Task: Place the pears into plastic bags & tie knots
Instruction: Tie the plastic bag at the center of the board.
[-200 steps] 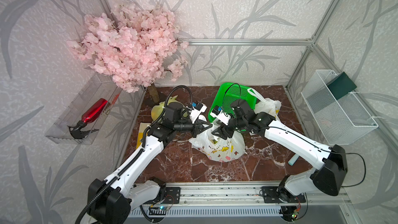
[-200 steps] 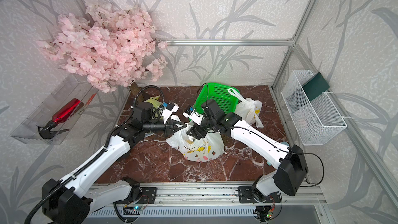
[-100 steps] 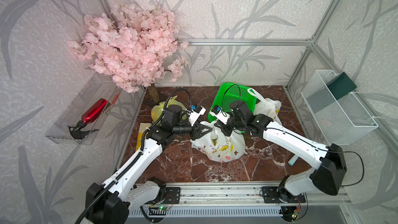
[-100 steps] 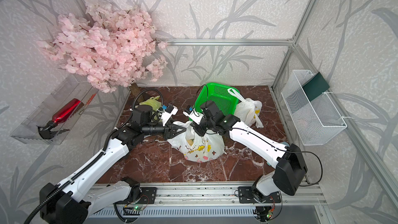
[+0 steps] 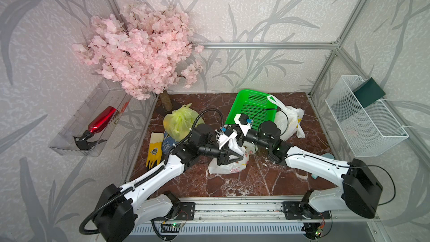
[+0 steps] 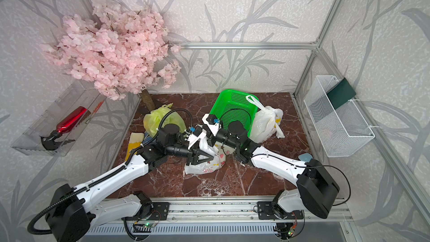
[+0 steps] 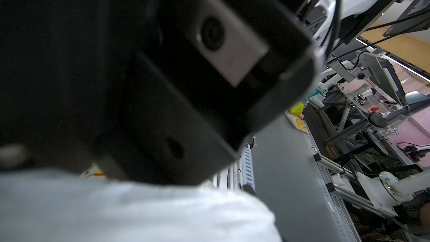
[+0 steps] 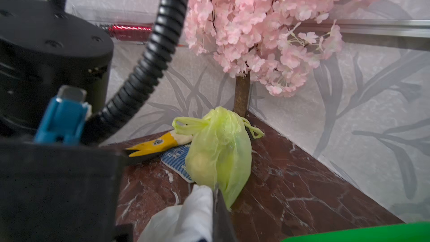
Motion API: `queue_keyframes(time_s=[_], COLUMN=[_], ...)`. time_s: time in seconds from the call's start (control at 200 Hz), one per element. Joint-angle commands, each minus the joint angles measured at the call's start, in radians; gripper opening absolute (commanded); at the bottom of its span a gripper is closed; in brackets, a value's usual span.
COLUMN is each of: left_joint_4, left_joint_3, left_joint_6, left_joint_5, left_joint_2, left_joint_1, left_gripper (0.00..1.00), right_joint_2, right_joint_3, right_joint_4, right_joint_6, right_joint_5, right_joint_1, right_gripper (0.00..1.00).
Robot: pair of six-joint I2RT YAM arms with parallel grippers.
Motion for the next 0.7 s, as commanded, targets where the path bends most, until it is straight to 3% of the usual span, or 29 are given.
queue_keyframes(time_s=[0.0, 0.11, 0.205, 0.34, 0.41, 0.695], left_joint_4=[-0.18, -0.276, -0.286, -0.23, -0.155, 0.166], left_joint_3=[0.069, 0.071, 0.069, 0.082, 0.073, -0.015], left_joint_6=[0.092, 0.128, 0.086, -0.02, -0.07, -0.242], left_joint_5=[-0.056, -0.127, -0.129, -0.177, -0.199, -0.133], left_joint_2=[-0.112, -0.243, -0.323, -0.336, -0.302, -0.134], left_joint_1=[0.015, 0.079, 0.199, 0.337, 0.348, 0.313], left_gripper=[0.4, 0.4, 0.4, 0.28, 0.22, 0.22], right_joint_2=[0.044, 0.095, 0.136, 0.165, 0.177, 0.238], right_joint_3=[-0.025, -0.039, -0.045, -0.04, -0.039, -0.011], right_joint_4=[0.286, 0.359, 0.431, 0.468, 0.489, 0.574], right_joint_6=[0.113, 0.19, 0.273, 0.336, 0.366, 0.491], right_joint_5=[-0.069, -0.093, -0.116, -0.141, -0.145, -0.127], right_joint_1=[-0.012, -0.034, -0.048, -0.05, -0.05, -0.05], right_gripper=[0.0, 0.0, 0.0, 0.0, 0.0, 0.0])
